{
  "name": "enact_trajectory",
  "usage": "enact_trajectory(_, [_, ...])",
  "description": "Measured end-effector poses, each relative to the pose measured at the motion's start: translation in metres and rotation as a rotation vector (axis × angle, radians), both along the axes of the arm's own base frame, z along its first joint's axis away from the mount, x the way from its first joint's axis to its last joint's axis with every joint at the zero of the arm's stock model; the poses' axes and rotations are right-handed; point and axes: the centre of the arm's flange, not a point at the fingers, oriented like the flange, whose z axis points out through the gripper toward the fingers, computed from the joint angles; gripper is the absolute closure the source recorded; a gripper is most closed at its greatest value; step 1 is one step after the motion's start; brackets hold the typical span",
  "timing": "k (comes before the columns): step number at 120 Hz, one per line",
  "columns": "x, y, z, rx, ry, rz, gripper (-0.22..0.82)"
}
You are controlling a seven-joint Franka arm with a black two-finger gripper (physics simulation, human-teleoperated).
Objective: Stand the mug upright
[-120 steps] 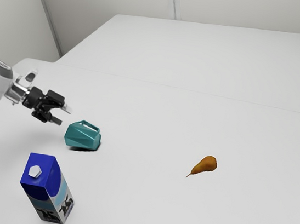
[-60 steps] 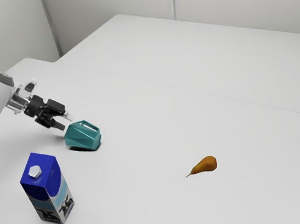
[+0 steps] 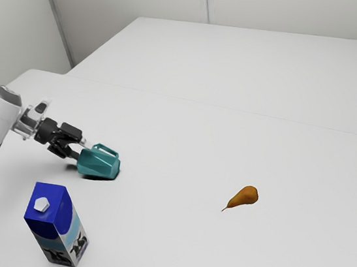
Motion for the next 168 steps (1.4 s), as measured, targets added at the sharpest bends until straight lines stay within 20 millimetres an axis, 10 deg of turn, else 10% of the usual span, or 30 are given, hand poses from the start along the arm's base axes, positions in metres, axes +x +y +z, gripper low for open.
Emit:
enact_trajectory(83, [0.000, -0.026, -0.006, -0.093, 0.013, -0.068, 0.05])
enact_trajectory(168, [0.003, -0.032, 0.008, -0.098, -0.014, -0.081, 0.74])
